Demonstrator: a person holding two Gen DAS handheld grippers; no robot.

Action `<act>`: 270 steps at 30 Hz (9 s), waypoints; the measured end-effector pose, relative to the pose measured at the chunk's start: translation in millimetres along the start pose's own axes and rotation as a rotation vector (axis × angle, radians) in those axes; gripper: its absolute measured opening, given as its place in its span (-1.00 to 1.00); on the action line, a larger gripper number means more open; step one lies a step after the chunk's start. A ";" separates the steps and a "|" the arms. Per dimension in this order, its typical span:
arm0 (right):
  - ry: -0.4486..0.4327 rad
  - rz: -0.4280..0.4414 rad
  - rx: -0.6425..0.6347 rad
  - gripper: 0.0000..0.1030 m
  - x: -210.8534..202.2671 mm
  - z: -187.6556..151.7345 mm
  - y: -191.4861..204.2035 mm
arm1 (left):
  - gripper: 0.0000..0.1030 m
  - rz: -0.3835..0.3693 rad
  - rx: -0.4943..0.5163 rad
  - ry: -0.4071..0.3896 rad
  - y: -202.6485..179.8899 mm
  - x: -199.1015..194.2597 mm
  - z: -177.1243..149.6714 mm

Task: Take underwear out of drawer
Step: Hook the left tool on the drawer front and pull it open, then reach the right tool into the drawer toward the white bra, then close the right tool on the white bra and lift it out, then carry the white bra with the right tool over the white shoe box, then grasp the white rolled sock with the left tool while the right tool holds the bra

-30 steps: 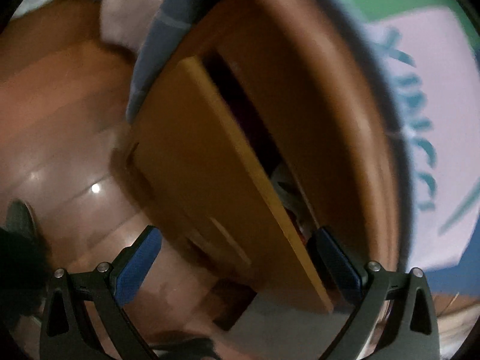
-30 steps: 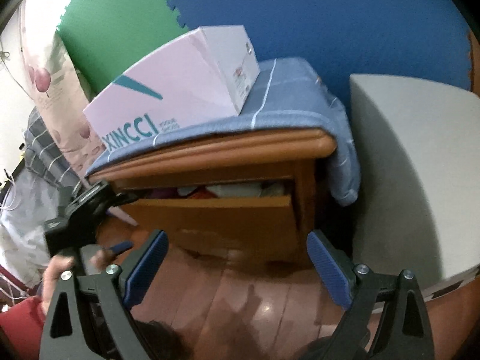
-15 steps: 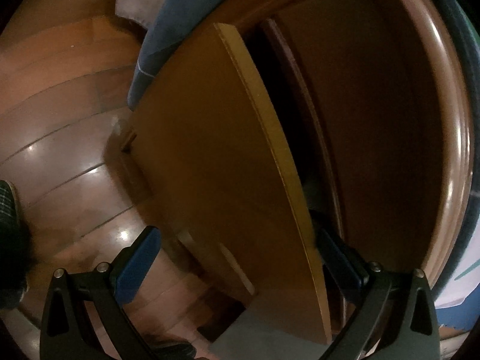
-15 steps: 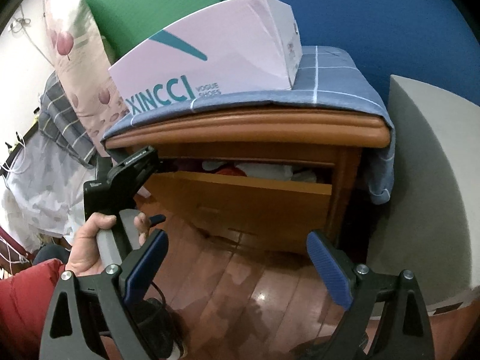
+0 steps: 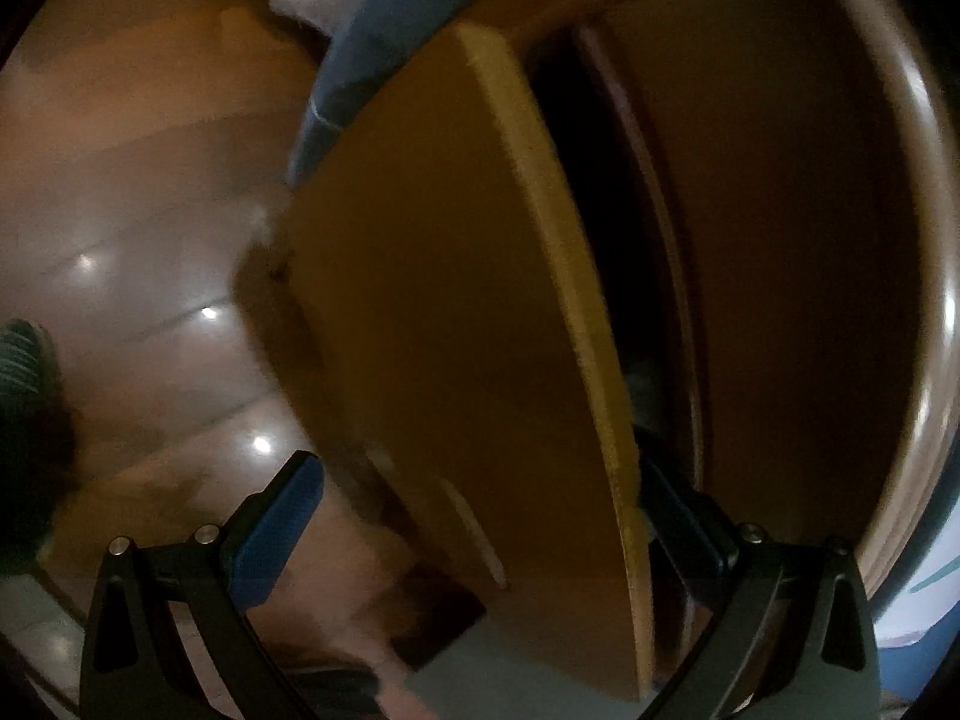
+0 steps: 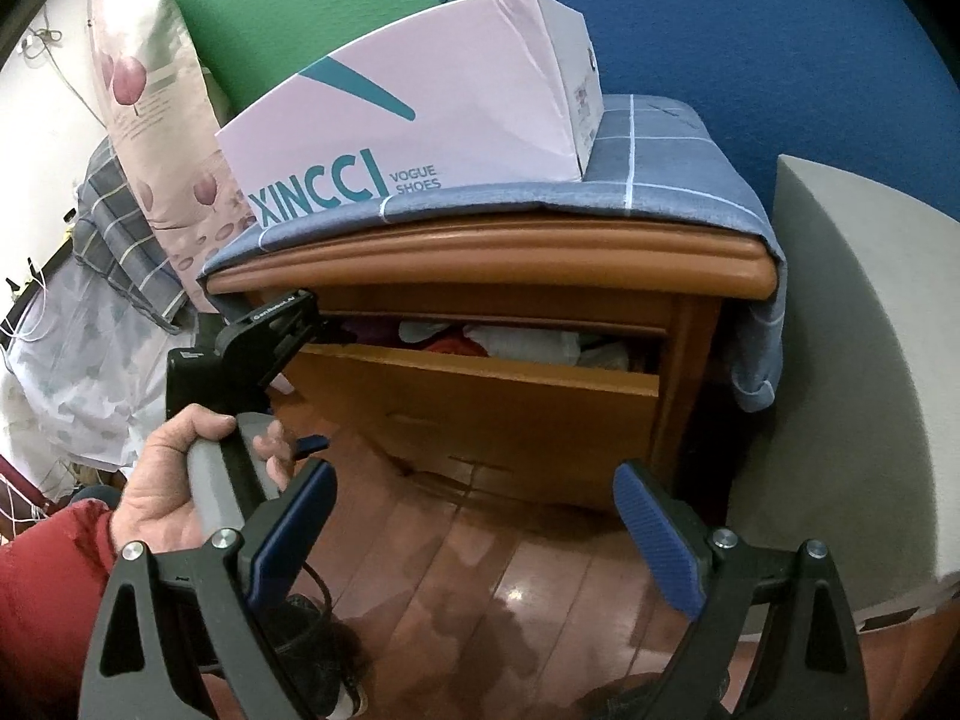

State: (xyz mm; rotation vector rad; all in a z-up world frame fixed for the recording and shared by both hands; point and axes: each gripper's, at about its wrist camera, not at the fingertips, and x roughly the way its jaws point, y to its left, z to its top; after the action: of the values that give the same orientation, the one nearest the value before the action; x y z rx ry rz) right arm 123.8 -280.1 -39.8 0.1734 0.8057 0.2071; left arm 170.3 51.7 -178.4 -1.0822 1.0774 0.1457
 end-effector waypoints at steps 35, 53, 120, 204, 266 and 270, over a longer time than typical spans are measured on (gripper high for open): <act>0.020 -0.080 0.053 0.86 8.0 1.2 -12.5 | 1.00 0.133 0.270 0.007 -7.9 14.4 23.9; 0.041 -0.101 0.046 0.86 14.8 2.3 -10.7 | 1.00 0.164 0.354 0.034 -15.8 11.0 19.5; 0.278 -0.253 0.153 0.46 217.6 43.8 92.4 | 1.00 0.332 0.893 -0.139 -117.8 -46.3 59.1; -0.250 -0.167 -0.020 -0.78 -92.3 275.9 140.0 | 1.00 0.327 0.838 -0.174 -126.1 -56.4 66.0; -0.186 -0.095 0.006 -0.78 -47.0 271.7 43.6 | -0.82 0.047 1.165 0.270 -189.5 22.5 -71.1; -0.183 -0.107 0.019 -0.78 -38.0 277.1 35.7 | -0.82 0.014 1.211 0.218 -193.8 -18.4 -63.6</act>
State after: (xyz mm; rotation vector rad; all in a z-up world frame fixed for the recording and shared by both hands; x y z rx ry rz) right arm 296.0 -275.8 183.4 0.1642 0.6334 0.0812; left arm 231.1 -89.4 -43.0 0.0115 1.0924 -0.5721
